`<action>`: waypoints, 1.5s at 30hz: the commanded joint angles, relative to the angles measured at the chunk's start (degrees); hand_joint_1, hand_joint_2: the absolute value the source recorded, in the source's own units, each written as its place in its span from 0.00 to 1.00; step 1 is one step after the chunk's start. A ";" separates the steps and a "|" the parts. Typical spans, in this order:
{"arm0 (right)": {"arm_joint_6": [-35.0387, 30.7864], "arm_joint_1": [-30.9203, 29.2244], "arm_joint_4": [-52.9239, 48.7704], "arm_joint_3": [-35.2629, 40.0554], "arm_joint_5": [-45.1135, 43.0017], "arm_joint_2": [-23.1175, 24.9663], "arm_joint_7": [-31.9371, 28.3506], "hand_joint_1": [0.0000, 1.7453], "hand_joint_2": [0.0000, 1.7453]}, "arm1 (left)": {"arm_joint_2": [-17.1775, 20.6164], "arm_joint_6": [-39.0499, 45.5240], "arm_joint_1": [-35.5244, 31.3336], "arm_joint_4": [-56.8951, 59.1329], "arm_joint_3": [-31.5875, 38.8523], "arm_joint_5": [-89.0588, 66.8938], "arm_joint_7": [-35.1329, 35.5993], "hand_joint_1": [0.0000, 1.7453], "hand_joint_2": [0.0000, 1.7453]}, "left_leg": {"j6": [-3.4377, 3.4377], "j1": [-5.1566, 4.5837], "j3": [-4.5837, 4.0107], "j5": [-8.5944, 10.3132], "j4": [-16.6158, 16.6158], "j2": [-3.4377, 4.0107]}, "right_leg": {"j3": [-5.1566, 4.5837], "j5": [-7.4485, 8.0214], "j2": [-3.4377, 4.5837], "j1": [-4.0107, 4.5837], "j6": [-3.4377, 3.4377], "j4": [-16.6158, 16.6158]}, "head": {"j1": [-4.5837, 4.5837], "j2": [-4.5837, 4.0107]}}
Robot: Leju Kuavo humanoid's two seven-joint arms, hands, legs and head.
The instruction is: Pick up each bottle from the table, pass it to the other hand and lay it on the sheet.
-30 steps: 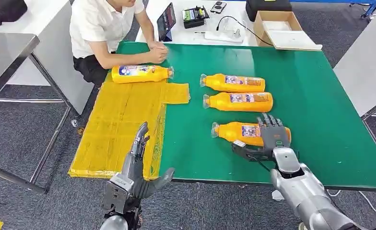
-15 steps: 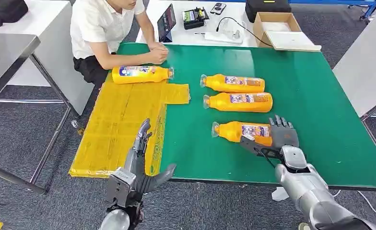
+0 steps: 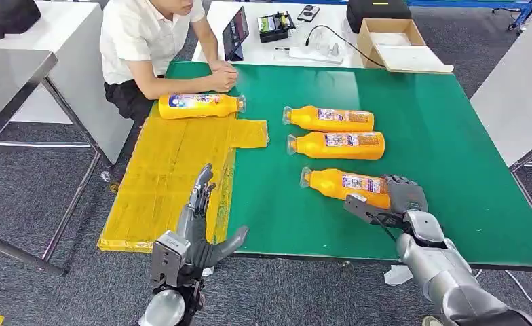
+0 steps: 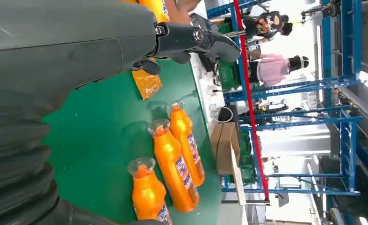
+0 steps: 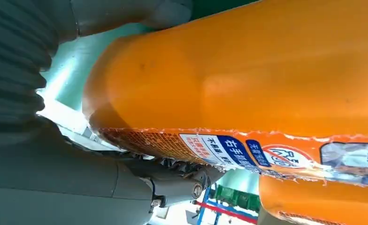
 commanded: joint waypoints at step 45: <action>19.03 16.02 -31.31 12.74 -51.88 12.70 -27.78 1.00 1.00 | 1.52 -2.42 1.01 0.63 -2.18 14.92 -1.65 0.00 1.00 | -0.07 0.11 -0.60 0.03 -0.07 0.18 | -0.54 -0.02 0.11 0.10 -0.11 0.02 | 0.00 0.00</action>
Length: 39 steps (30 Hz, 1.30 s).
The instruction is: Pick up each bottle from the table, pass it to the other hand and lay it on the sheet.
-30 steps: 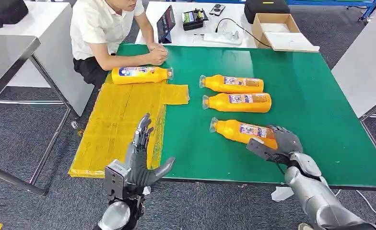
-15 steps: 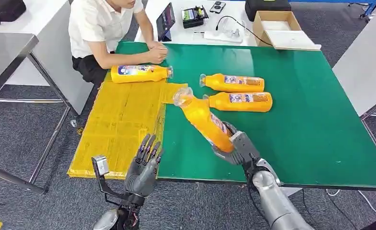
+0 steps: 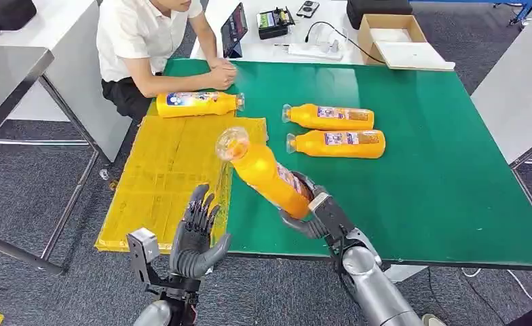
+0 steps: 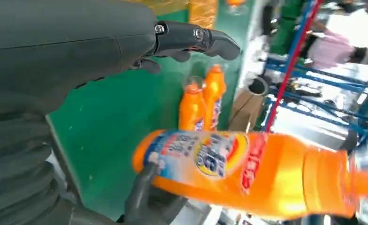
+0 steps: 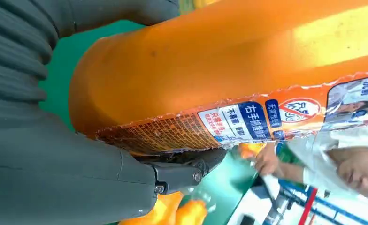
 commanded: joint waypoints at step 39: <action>5.12 -0.60 -2.84 17.14 -3.25 0.91 -2.95 1.00 1.00 | -2.01 -5.97 -7.93 14.03 -2.07 10.16 1.90 0.00 1.00 | 0.08 -0.05 0.09 -0.06 -0.04 0.20 | 0.07 -0.02 0.07 -0.01 -0.11 -0.01 | 0.02 0.00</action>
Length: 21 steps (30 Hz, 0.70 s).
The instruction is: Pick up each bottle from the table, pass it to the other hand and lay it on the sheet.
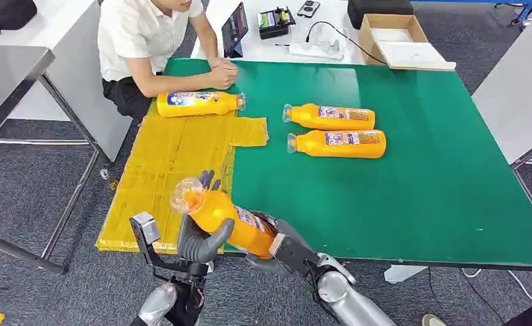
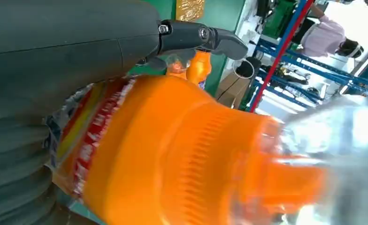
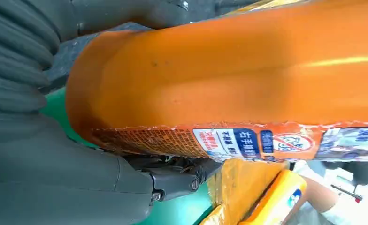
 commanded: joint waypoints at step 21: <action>1.66 -0.63 -6.82 0.70 -2.95 0.79 -0.77 1.00 1.00 | -1.18 10.19 -3.74 8.23 -2.74 -10.96 -6.59 1.00 1.00 | 0.07 -0.03 0.16 -0.05 -0.05 0.11 | 0.12 -0.03 0.00 0.01 -0.10 -0.03 | 0.02 0.00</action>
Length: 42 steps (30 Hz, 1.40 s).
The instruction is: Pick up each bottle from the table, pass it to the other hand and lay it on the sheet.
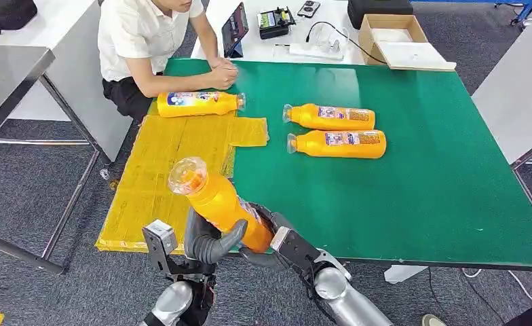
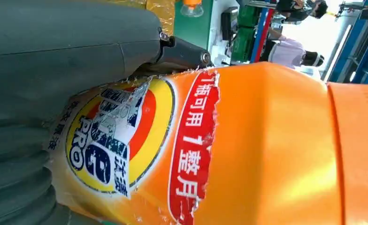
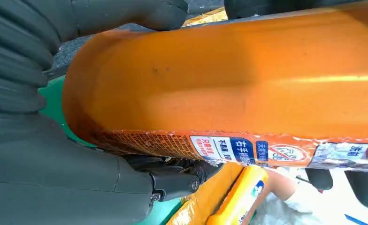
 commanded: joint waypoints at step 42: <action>-27.98 12.89 -24.93 -9.22 16.62 1.52 -9.09 0.00 0.00 | 14.17 0.41 -24.01 23.45 16.69 -71.24 26.56 1.00 1.00 | 0.03 0.10 0.06 0.08 -0.05 -0.16 | 0.06 -0.02 -0.31 0.17 -0.17 -0.01 | -0.02 0.00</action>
